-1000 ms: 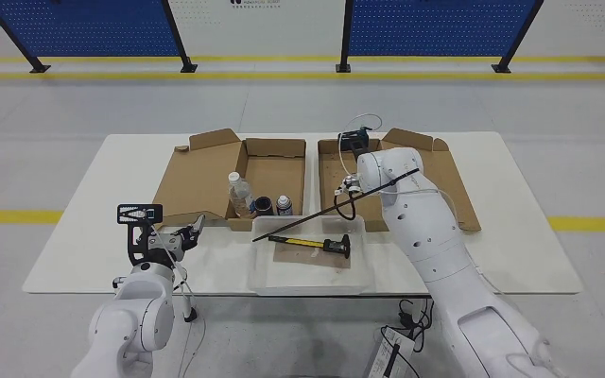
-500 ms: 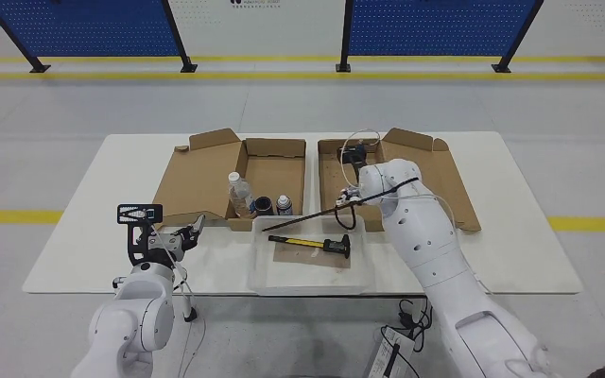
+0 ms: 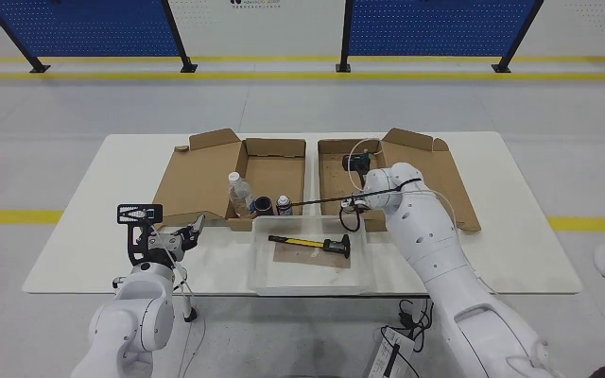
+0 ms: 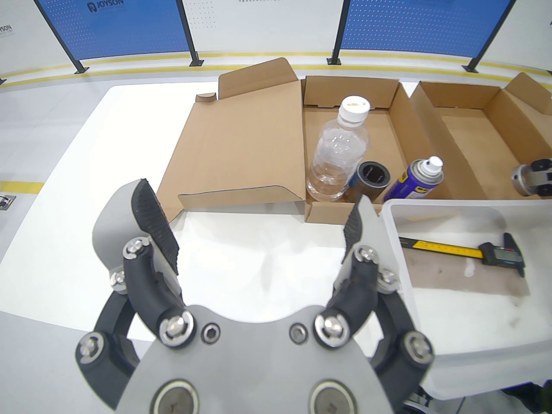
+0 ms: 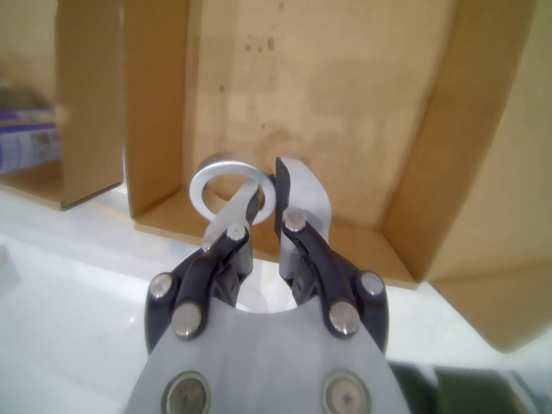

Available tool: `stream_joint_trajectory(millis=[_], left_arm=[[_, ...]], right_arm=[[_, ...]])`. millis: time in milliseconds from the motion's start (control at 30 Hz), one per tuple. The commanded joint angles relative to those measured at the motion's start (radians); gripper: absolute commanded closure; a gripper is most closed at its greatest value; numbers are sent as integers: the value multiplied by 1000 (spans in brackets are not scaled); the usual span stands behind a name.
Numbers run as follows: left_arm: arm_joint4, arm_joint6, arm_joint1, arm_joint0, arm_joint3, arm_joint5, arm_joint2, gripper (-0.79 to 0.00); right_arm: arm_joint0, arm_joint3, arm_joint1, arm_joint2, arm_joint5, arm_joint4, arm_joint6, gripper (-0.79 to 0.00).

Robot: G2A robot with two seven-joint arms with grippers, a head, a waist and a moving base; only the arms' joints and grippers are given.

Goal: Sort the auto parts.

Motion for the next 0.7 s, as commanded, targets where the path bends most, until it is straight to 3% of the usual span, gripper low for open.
stream_joint_trajectory(millis=[0, 667], left_arm=[[0, 0, 0, 0, 0, 0, 0, -785], [0, 0, 0, 0, 0, 0, 0, -785]], right_arm=[[16, 29, -1, -2, -6, 4, -6, 0], [140, 307, -53, -97, -84, 71, -84, 0]])
